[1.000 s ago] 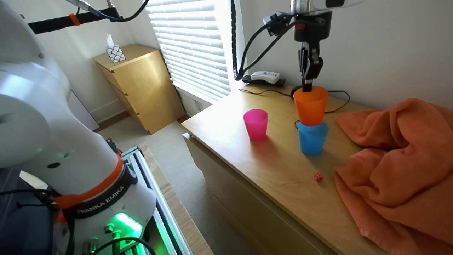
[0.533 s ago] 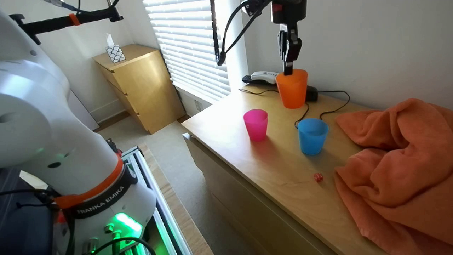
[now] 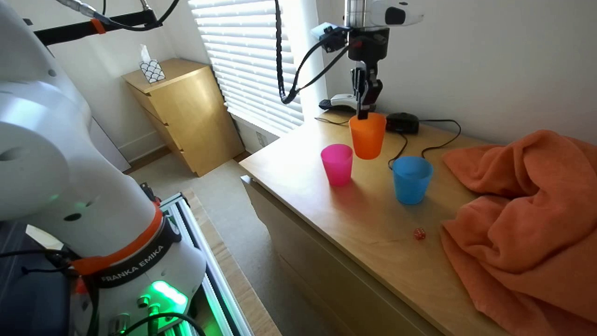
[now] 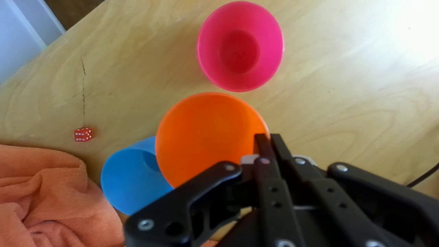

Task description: Put the pink and orange cups on the table

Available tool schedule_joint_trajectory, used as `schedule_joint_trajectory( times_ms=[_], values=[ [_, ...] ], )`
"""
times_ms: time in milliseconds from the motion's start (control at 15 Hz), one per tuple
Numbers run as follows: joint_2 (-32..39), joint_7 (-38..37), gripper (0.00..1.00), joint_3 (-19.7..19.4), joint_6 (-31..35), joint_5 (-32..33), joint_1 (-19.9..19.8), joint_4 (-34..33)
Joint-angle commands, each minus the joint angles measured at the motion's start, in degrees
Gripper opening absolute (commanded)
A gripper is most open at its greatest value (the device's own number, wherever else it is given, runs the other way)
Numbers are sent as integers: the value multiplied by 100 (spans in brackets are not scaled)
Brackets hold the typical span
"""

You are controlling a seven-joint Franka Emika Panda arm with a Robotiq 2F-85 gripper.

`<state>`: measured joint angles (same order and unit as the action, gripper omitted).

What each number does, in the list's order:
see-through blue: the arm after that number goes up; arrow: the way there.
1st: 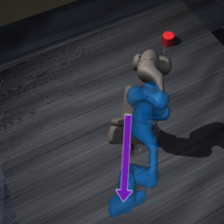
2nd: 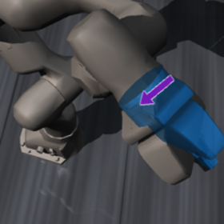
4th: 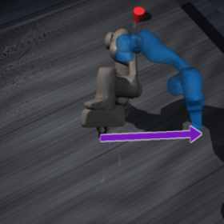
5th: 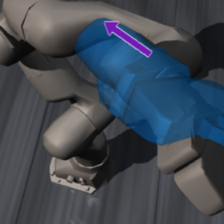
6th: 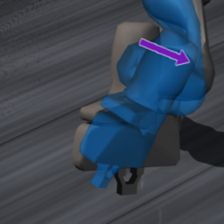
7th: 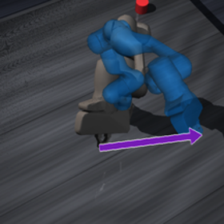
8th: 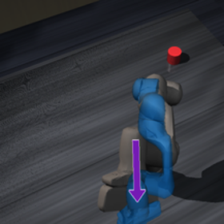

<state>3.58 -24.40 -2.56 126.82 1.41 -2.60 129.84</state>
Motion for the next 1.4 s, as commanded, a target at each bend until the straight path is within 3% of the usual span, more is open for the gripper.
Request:
schedule_joint_trajectory(
  times_ms=[0, 1133, 1200, 1333],
  values=[
    [349, 381, 1, -46, 312, -72, -6, -43],
    [1143, 590, 1, -249, 497, 117, 38, -324],
    [1148, 585, 29, -247, 486, 94, 37, -329],
    [1144, 602, 35, -239, 454, 52, 33, -342]
  ],
)
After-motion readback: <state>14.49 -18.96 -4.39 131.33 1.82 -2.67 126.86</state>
